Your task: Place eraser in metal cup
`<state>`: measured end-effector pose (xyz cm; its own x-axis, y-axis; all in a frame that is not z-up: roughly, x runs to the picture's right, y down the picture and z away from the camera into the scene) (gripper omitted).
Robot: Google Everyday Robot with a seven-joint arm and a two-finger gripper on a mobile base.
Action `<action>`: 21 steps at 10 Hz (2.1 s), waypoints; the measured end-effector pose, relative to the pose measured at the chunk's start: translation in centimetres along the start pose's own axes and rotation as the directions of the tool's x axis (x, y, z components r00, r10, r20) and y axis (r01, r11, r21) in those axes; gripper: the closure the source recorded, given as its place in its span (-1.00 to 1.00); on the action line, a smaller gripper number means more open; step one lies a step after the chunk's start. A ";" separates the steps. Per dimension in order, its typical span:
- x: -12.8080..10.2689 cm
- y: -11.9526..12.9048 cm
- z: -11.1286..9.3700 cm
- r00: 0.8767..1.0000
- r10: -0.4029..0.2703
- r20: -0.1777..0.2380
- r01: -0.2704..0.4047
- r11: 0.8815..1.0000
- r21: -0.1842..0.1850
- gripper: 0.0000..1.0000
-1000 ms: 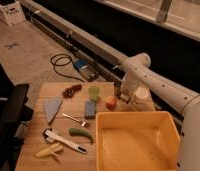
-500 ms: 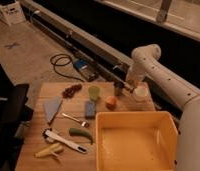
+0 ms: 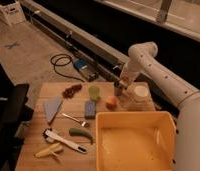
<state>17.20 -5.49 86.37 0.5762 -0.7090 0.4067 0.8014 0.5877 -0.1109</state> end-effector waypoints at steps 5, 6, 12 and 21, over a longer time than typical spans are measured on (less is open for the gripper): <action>-2.0 -1.6 0.7 0.997 -0.070 0.038 0.070 0.998 0.000 0.95; -2.2 -1.8 1.3 0.996 -0.083 0.040 0.084 0.996 -0.019 0.74; -1.5 -2.4 4.1 0.994 -0.095 0.057 0.099 0.992 -0.074 -0.12; -0.2 -0.5 2.6 0.998 -0.069 0.009 0.070 0.991 -0.111 -0.60</action>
<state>16.28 -4.58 88.70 0.5180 -0.7441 0.4220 0.8525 0.4899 -0.1824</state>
